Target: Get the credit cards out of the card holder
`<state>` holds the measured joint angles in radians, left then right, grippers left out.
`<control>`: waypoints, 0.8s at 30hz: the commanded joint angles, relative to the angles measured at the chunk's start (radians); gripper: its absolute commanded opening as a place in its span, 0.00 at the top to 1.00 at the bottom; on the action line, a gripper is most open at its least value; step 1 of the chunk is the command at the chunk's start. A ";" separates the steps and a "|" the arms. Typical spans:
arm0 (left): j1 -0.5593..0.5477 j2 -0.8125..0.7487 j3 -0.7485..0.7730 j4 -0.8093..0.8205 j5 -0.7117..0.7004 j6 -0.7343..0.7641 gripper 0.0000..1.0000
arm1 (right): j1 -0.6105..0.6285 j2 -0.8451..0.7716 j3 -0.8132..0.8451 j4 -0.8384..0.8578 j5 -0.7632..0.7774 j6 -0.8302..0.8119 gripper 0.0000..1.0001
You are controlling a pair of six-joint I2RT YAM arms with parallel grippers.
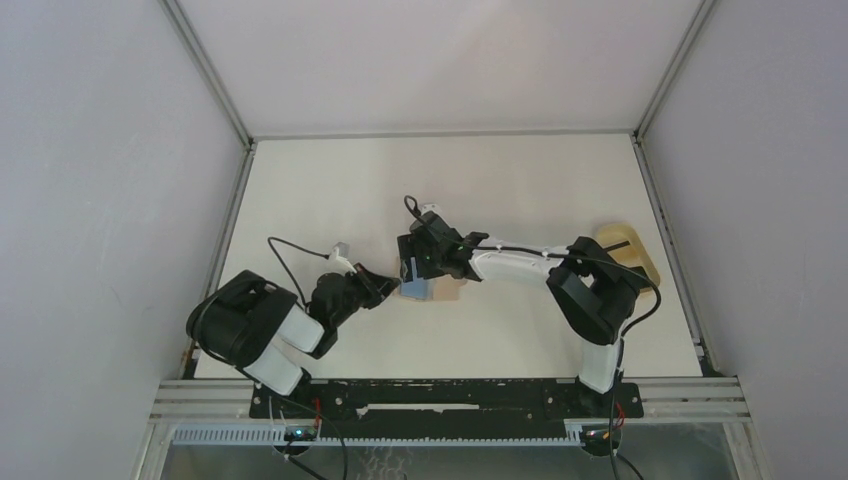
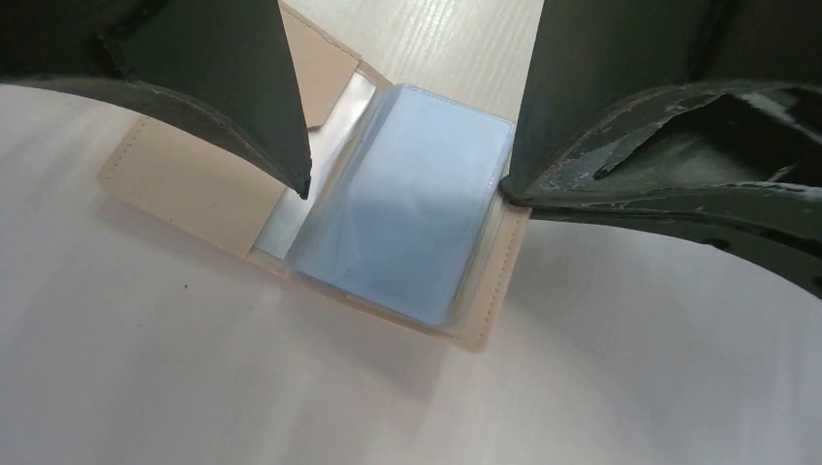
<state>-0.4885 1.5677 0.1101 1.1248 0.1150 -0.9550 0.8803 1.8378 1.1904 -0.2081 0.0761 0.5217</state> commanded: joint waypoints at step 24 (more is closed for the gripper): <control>-0.015 0.070 -0.070 0.164 -0.068 -0.034 1.00 | 0.049 0.188 0.248 -0.237 0.182 -0.006 0.16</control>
<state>-0.4946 1.6302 0.0631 1.2350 0.0845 -0.9863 0.9207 2.0258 1.4254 -0.3904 0.2153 0.5209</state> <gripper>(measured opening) 0.010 0.836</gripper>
